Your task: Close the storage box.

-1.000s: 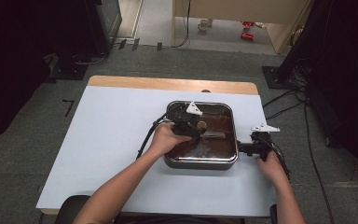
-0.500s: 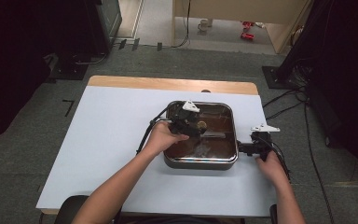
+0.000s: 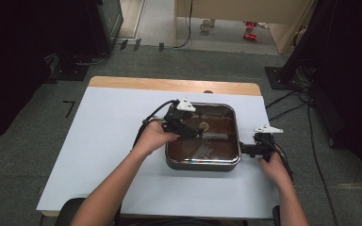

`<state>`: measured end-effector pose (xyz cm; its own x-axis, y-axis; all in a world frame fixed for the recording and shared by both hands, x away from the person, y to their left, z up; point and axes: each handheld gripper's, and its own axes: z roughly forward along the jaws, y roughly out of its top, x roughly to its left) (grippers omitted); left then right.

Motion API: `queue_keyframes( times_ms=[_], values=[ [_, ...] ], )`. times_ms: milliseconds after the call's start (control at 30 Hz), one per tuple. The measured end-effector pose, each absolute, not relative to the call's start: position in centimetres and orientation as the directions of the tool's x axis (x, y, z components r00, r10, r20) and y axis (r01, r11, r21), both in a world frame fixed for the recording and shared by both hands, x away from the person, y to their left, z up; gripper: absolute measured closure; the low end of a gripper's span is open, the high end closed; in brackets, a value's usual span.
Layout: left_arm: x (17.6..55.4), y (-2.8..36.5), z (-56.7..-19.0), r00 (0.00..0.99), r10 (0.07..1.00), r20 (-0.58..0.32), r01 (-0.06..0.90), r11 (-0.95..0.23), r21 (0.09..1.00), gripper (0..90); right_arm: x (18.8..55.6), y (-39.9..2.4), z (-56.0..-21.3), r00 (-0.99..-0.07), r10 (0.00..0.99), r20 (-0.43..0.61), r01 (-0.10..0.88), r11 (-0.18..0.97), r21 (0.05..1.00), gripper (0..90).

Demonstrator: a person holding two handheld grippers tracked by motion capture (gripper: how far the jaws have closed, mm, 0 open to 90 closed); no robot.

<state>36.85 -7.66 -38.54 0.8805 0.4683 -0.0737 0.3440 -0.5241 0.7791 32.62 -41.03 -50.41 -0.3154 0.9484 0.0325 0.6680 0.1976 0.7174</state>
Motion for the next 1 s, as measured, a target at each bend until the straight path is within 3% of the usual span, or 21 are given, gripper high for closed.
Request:
queue_keyframes(
  times_ms=[1000],
  values=[
    [35.1, -0.2, -38.2, 0.807, 0.585, -0.083, 0.412, -0.457, 0.788, 24.6, 32.6, -41.1, -50.4, -0.316, 0.948, 0.033, 0.667, 0.197, 0.718, 9.2]
  ],
)
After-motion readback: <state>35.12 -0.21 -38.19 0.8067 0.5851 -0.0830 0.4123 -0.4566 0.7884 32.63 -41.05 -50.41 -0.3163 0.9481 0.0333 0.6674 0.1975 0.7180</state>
